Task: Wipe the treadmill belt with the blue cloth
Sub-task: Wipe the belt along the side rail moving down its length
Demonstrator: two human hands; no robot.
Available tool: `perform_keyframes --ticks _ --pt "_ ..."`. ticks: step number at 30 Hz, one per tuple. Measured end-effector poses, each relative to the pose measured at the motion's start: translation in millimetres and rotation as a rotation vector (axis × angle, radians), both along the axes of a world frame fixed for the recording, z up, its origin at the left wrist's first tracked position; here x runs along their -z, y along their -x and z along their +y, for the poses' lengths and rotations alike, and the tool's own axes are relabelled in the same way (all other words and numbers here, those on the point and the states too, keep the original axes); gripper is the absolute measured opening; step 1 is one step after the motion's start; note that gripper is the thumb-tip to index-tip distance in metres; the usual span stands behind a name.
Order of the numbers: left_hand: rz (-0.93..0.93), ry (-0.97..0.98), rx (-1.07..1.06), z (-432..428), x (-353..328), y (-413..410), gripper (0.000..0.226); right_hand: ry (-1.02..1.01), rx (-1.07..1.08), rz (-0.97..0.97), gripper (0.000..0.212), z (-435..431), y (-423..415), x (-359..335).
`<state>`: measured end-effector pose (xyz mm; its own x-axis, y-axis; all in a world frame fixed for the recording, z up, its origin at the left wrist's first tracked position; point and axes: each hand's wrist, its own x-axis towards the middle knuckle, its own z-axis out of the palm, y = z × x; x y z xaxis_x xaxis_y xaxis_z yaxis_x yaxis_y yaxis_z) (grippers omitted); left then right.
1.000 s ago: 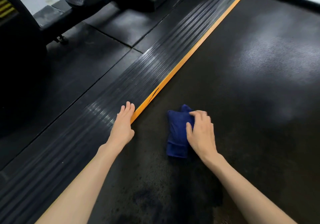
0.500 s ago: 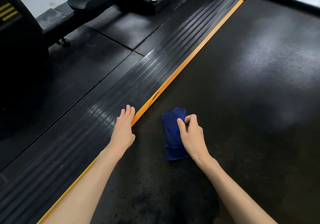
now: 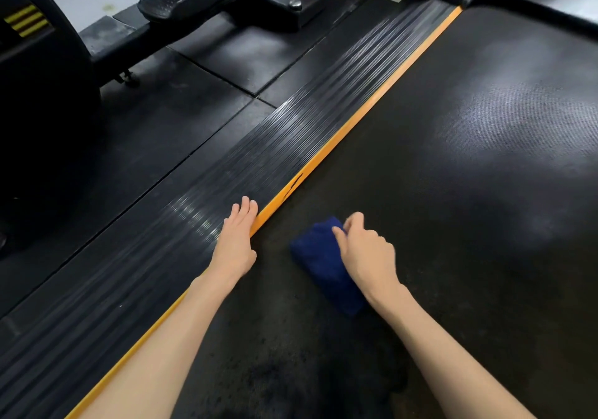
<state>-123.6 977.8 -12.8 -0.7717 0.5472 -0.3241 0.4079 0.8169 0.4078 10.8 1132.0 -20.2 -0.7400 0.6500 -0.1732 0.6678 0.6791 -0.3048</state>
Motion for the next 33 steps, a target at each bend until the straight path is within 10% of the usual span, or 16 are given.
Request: perform_keyframes --ticks 6,11,21,28,33 --pt "0.006 0.013 -0.010 1.6 0.3 -1.1 0.089 -0.193 -0.266 0.297 0.038 10.5 -19.1 22.6" --pt "0.010 0.018 -0.008 1.1 1.6 0.5 0.091 -0.288 -0.547 0.057 0.064 12.0 -33.5 63.2" --pt "-0.020 -0.036 0.034 -7.2 5.4 7.0 0.091 -0.041 -0.106 0.405 0.040 40.3 5.1 64.8" --pt "0.015 -0.190 0.030 -29.1 4.8 18.1 0.065 0.008 -0.983 0.292 0.050 -69.9 -11.1 69.5" --pt "0.053 -0.204 0.060 -52.6 8.5 6.2 0.064 -0.191 -0.939 0.228 0.050 20.9 12.6 67.8"
